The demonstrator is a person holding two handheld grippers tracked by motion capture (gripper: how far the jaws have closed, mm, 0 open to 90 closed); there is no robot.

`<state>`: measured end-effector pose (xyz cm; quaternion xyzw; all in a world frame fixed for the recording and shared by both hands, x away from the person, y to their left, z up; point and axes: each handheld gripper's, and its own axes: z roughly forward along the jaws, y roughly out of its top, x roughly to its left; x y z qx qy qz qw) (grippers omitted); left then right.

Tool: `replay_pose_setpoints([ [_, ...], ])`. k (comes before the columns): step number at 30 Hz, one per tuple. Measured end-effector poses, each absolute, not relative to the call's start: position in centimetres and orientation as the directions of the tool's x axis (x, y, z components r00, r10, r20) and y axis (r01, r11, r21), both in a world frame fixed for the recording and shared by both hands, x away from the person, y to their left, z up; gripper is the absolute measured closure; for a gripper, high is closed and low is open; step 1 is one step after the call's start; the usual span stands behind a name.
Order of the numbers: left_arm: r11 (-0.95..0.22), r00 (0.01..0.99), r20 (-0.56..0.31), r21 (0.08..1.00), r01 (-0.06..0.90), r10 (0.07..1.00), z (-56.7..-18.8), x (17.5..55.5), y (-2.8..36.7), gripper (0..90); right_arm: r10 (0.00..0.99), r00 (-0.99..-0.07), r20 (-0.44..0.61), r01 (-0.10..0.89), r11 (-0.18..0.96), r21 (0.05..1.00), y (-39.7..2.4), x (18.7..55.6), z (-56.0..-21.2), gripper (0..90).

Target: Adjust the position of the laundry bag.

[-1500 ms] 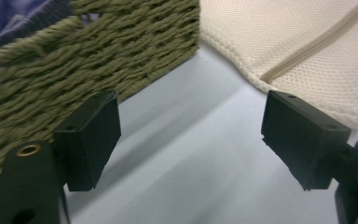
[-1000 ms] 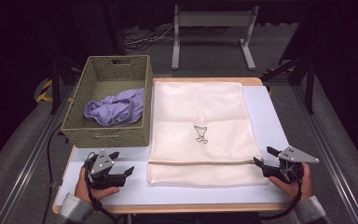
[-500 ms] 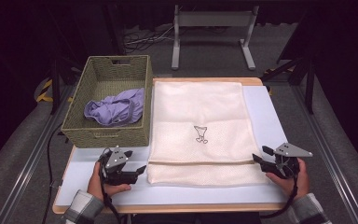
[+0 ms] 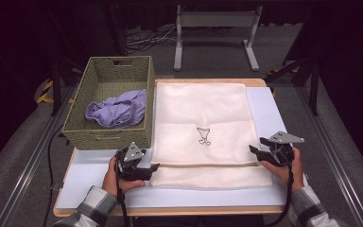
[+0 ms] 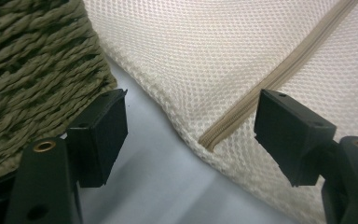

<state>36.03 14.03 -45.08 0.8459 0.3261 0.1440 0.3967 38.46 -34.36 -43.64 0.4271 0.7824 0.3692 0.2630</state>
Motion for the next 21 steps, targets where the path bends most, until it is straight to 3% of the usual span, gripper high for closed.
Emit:
replay_pose_setpoints([
  [8, -0.484, 0.753, -0.012, 0.760, 0.434, 0.657, -45.0, 36.7, 13.2, 35.8, 0.877, -0.475, -0.071, 0.550, 0.359, 0.754, -34.3, 41.0, -44.0, 43.2],
  [13, -0.498, 0.762, -0.027, 0.742, 0.449, 0.647, -45.2, 37.1, 12.8, 53.3, 0.877, -0.480, -0.024, 0.578, 0.337, 0.744, -34.4, 41.6, -44.0, 53.2],
  [14, -0.509, 0.763, -0.011, 0.739, 0.442, 0.646, -45.2, 37.2, 12.7, 57.1, 0.875, -0.484, -0.023, 0.577, 0.339, 0.743, -34.4, 41.6, -44.0, 61.5],
  [16, -0.518, 0.759, 0.002, 0.732, 0.442, 0.651, -45.2, 37.2, 12.6, 60.7, 0.875, -0.483, -0.029, 0.573, 0.341, 0.745, -34.4, 41.6, -44.0, 64.3],
  [18, -0.528, 0.751, 0.027, 0.728, 0.438, 0.659, -45.2, 37.2, 12.4, 68.0, 0.871, -0.490, -0.034, 0.567, 0.349, 0.746, -34.3, 41.5, -44.0, 74.4],
  [21, -0.522, 0.723, 0.051, 0.727, 0.446, 0.689, -45.3, 37.4, 12.3, 82.9, 0.865, -0.498, -0.053, 0.556, 0.366, 0.746, -34.1, 41.5, -43.9, 79.5],
])
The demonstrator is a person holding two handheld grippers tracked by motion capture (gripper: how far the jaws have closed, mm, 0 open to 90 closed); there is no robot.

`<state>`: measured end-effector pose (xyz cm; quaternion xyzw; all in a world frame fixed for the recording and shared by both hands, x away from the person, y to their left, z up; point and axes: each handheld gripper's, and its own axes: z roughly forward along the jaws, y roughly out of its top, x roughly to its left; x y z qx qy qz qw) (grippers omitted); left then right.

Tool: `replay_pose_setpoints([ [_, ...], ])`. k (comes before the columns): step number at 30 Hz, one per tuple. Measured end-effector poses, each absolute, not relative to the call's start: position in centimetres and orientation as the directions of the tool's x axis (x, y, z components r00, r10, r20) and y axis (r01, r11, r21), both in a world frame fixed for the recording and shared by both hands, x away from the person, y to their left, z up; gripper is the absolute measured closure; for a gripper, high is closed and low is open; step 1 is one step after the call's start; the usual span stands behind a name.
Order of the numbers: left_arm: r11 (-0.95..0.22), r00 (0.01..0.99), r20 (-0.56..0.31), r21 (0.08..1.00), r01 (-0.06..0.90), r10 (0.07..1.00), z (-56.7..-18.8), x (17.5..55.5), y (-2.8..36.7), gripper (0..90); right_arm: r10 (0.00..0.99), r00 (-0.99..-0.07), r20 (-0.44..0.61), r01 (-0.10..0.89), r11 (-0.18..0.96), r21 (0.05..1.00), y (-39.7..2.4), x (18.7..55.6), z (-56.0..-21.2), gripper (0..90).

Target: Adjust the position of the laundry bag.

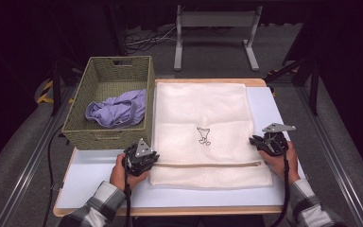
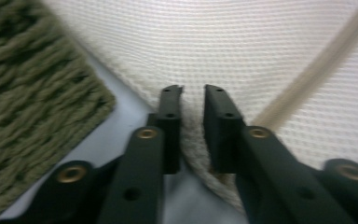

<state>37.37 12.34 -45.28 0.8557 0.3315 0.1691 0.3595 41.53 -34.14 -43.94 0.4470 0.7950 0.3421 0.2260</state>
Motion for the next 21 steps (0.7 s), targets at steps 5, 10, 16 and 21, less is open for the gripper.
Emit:
replay_pose_setpoints([
  [5, -0.531, 0.715, 0.079, 0.727, 0.435, 0.694, -45.3, 37.5, 12.1, 84.8, 0.863, -0.500, -0.073, 0.545, 0.379, 0.748, -33.9, 41.7, -43.9, 81.8],
  [10, -0.538, 0.712, 0.094, 0.725, 0.430, 0.696, -45.2, 37.5, 12.1, 86.7, 0.866, -0.493, -0.084, 0.537, 0.379, 0.754, -33.7, 41.9, -44.0, 82.0],
  [16, -0.544, 0.708, 0.105, 0.720, 0.430, 0.698, -45.1, 37.4, 12.6, 87.4, 0.863, -0.498, -0.081, 0.529, 0.377, 0.760, -33.3, 41.8, -43.9, 82.0],
  [21, -0.542, 0.693, 0.114, 0.717, 0.438, 0.712, -45.0, 37.3, 13.3, 87.5, 0.854, -0.515, -0.075, 0.523, 0.382, 0.762, -32.9, 41.6, -43.8, 81.7],
])
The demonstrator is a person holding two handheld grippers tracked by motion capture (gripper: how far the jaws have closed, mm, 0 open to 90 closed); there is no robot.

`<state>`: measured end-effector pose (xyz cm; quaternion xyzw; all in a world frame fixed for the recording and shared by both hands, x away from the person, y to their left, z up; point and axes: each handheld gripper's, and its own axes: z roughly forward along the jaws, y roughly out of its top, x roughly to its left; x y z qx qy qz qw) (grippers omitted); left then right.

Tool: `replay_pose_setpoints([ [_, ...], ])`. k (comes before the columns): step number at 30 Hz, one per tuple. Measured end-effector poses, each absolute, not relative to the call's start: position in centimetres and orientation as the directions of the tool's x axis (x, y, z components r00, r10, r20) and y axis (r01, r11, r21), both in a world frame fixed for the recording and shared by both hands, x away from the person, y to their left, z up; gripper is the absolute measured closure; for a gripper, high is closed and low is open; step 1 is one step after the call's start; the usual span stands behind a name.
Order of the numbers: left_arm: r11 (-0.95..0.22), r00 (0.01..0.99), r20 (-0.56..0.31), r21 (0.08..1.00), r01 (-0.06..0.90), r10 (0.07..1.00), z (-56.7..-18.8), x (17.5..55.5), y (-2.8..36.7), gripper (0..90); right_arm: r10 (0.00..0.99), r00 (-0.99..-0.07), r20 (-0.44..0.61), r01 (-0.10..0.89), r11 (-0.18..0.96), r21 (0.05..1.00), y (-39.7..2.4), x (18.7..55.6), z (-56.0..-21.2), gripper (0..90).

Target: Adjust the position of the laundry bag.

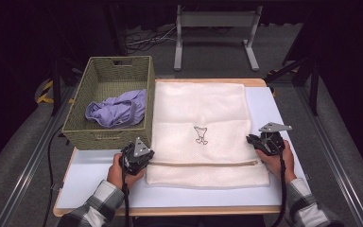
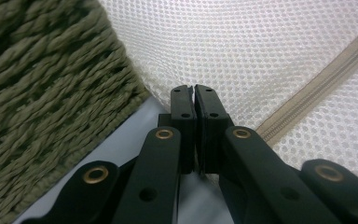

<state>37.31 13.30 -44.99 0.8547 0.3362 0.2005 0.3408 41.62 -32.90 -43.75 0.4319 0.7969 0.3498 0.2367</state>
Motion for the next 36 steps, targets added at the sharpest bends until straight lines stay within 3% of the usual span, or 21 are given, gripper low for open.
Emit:
replay_pose_setpoints([
  [8, -0.515, 0.687, 0.080, 0.725, 0.457, 0.722, -45.0, 37.4, 13.8, 87.3, 0.854, -0.516, -0.074, 0.520, 0.380, 0.765, -32.6, 41.5, -43.8, 79.2],
  [17, -0.519, 0.698, 0.096, 0.740, 0.427, 0.710, -44.7, 36.8, 14.1, 83.6, 0.857, -0.511, -0.063, 0.508, 0.360, 0.783, -33.1, 41.1, -43.4, 68.4],
  [32, -0.539, 0.747, 0.125, 0.769, 0.343, 0.653, -44.2, 35.1, 15.1, 65.9, 0.838, -0.544, -0.044, 0.494, 0.362, 0.791, -34.5, 37.6, -42.4, 58.7],
  [36, -0.542, 0.750, 0.134, 0.773, 0.329, 0.647, -44.2, 34.7, 15.5, 59.4, 0.840, -0.541, -0.050, 0.486, 0.361, 0.796, -34.8, 36.4, -42.3, 60.1],
])
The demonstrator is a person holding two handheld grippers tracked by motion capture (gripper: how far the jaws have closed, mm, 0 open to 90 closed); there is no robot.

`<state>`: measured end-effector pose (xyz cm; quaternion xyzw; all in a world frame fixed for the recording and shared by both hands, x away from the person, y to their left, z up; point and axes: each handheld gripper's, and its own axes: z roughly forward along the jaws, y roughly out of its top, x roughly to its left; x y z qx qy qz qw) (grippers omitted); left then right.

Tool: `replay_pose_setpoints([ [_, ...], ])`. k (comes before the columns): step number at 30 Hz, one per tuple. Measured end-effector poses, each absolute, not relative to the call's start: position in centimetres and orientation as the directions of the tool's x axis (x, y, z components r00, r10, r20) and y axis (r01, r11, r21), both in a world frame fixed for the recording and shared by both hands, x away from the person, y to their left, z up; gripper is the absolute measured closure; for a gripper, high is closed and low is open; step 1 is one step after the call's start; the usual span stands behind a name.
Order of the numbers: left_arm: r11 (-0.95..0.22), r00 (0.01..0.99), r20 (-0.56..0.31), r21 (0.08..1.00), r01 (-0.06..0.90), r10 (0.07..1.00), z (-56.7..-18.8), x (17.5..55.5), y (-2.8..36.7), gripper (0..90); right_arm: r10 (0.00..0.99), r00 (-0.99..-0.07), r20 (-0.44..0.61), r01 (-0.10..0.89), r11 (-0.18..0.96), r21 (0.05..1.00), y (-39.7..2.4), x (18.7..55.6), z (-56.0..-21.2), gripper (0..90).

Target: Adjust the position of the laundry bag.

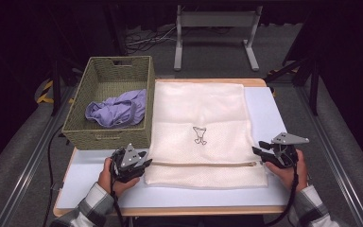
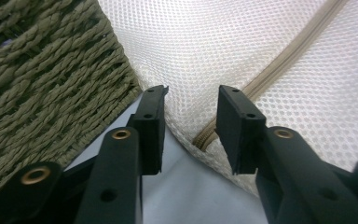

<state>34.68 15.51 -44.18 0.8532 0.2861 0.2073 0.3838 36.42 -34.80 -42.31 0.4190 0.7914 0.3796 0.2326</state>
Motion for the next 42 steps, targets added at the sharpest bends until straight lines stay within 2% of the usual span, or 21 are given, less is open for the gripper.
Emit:
replay_pose_setpoints([
  [11, -0.552, 0.746, 0.141, 0.762, 0.338, 0.651, -44.6, 33.9, 16.2, 41.1, 0.826, -0.561, -0.051, 0.490, 0.381, 0.784, -35.2, 33.8, -42.6, 58.3],
  [17, -0.552, 0.765, 0.108, 0.756, 0.352, 0.635, -44.9, 33.5, 16.1, 36.4, 0.828, -0.560, -0.032, 0.511, 0.375, 0.773, -35.4, 32.6, -42.7, 56.0],
  [26, -0.565, 0.777, 0.093, 0.741, 0.364, 0.622, -45.3, 33.4, 15.3, 33.6, 0.840, -0.542, -0.018, 0.547, 0.369, 0.751, -35.6, 32.0, -43.6, 46.7],
  [33, -0.578, 0.782, 0.103, 0.733, 0.359, 0.615, -45.3, 33.5, 14.9, 33.5, 0.816, -0.578, 0.010, 0.556, 0.385, 0.737, -35.0, 32.0, -44.0, 43.0],
  [35, -0.579, 0.780, 0.105, 0.733, 0.358, 0.616, -45.3, 33.5, 15.0, 32.8, 0.816, -0.578, -0.004, 0.551, 0.395, 0.735, -34.9, 31.9, -44.1, 43.7],
  [42, -0.586, 0.776, 0.115, 0.726, 0.360, 0.620, -45.4, 33.6, 14.9, 28.9, 0.822, -0.569, -0.032, 0.547, 0.408, 0.731, -34.7, 32.0, -44.0, 65.6],
])
